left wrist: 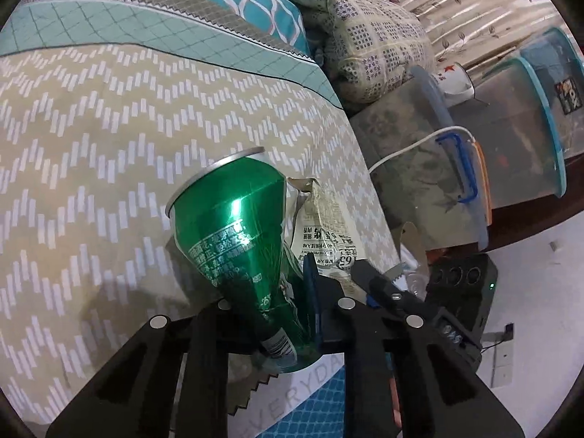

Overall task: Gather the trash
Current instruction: 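Grasp the green soda can with the left gripper while the right gripper grasps the clear wrapper, then lift the can with the left gripper while the right gripper lifts the wrapper toward the bin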

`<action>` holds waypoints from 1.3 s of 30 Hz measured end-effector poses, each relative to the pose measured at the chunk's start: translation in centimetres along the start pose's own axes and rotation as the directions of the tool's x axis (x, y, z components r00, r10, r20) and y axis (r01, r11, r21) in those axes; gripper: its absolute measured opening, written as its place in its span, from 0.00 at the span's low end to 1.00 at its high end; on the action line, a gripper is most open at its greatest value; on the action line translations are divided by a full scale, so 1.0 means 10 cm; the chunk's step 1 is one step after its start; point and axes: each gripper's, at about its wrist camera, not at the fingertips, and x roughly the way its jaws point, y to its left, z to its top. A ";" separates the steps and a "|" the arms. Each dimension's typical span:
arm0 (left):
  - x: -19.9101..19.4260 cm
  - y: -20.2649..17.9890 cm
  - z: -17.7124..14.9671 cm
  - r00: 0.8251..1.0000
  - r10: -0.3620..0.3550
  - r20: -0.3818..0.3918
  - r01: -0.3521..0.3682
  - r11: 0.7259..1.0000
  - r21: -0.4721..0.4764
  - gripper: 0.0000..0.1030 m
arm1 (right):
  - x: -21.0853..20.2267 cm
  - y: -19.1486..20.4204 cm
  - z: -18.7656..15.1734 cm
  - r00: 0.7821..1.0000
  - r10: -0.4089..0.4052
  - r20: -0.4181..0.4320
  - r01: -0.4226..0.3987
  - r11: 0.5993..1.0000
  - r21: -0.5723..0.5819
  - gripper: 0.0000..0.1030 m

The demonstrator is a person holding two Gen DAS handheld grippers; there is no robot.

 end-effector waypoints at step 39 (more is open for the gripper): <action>-1.82 0.61 -2.01 0.982 0.145 0.118 -0.145 0.989 -0.005 0.15 | 0.00 1.12 -1.98 0.942 0.117 -0.314 -0.157 0.982 -0.103 0.10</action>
